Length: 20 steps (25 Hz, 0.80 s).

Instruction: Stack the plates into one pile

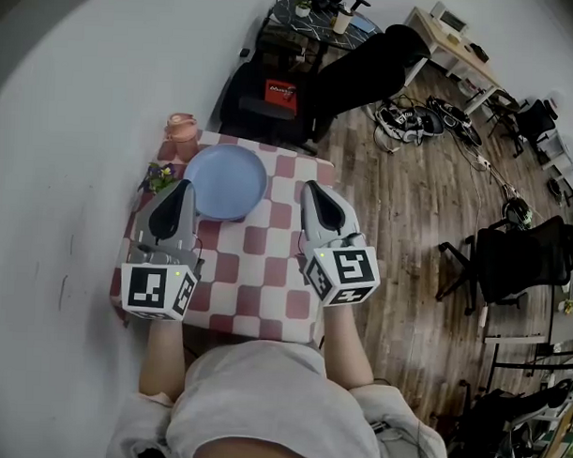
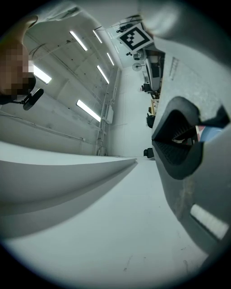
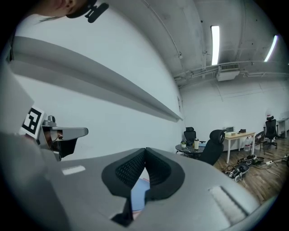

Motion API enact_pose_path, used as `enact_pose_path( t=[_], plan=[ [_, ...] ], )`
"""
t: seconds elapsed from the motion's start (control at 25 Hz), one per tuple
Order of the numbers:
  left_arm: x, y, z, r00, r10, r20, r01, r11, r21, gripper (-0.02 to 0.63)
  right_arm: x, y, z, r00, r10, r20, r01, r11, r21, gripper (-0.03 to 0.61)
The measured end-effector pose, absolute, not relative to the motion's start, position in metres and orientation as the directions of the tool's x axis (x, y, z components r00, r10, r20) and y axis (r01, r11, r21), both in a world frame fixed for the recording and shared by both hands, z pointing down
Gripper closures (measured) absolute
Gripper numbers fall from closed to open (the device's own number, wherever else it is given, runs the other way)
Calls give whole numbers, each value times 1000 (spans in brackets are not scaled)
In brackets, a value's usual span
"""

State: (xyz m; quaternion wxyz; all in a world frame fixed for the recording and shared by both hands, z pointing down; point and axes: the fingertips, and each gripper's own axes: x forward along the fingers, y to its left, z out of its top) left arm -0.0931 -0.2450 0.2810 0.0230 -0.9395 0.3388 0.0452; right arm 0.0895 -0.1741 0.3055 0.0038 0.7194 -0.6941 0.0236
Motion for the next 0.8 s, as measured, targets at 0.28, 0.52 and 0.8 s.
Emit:
enact_pose_path(
  t=[0.28,0.52,0.8],
  plan=[
    [-105,-238,275,768,-627,-126,-632,-775,8,609,81,-163,297,50,-999,11,-999,-51,-19,580],
    [-112,-232,275,762,-635,-129,-640,-769,6,609,77,-156,295,60,-998,11,-998,-60,-27,580],
    [-121,-227,272,748,-647,-146,-655,-756,-4,609,70,-149,291,57,-998,-1,-998,-56,-25,580]
  ],
)
